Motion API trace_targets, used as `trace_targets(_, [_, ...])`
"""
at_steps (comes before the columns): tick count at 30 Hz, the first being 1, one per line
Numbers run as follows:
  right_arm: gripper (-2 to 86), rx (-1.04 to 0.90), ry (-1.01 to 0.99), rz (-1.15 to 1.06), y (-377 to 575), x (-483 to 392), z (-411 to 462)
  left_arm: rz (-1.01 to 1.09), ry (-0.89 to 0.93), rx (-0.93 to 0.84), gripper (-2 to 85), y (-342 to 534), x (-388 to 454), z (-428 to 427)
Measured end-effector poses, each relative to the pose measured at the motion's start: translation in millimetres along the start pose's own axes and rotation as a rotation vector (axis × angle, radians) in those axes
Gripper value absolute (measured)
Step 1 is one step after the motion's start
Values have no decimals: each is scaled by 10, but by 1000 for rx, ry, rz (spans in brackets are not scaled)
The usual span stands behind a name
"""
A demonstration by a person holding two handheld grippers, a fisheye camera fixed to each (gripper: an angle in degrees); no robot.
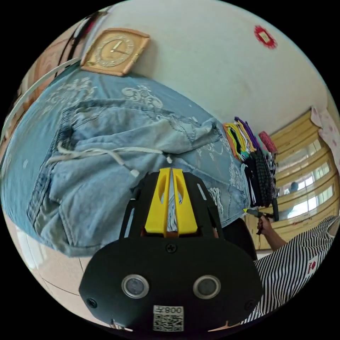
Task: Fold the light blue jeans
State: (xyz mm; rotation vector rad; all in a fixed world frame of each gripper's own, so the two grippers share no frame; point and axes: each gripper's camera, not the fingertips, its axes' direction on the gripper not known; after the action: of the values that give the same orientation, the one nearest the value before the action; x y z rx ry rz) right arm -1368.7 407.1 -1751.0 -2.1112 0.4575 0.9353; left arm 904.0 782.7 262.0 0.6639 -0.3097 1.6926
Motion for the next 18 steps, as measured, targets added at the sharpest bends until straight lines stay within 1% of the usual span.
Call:
trace_targets(1, [52, 18, -15, 0, -10, 24, -40, 92, -7, -42, 29, -241, 293, 234])
trace_targets(2, [52, 56, -37, 3, -39, 63, -120, 132, -16, -64, 32, -351, 431, 352])
trace_targets(4, [51, 102, -58, 9, -126, 100, -213, 278, -88, -135, 48, -735, 953, 807])
trace_targets(5, [50, 135, -67, 6, -217, 109, -264, 312, -112, -157, 53, -818, 1072, 919])
trace_targets(7, [50, 170, -103, -3, -401, 118, -315, 427, -233, -215, 67, -1094, 1477, 1310])
trace_targets(8, [49, 177, -114, -19, -550, 117, -334, 454, -263, -234, 68, -1148, 1559, 1403])
trace_targets(9, [47, 181, -130, -29, -694, 119, -356, 487, -332, -263, 69, -1246, 1695, 1575])
trace_targets(10, [46, 184, -139, -34, -761, 122, -370, 517, -385, -284, 69, -1323, 1799, 1717])
trace_targets(12, [35, 171, -145, -70, -945, 146, -433, 534, -436, -332, 69, -1420, 1897, 1900])
trace_targets(15, [15, 117, -91, -62, -959, 288, -464, 547, -434, -322, 66, -1541, 2026, 2012])
trace_targets(18, [9, 94, -43, 16, -881, 533, -507, 539, -405, -294, 60, -1657, 2119, 2049])
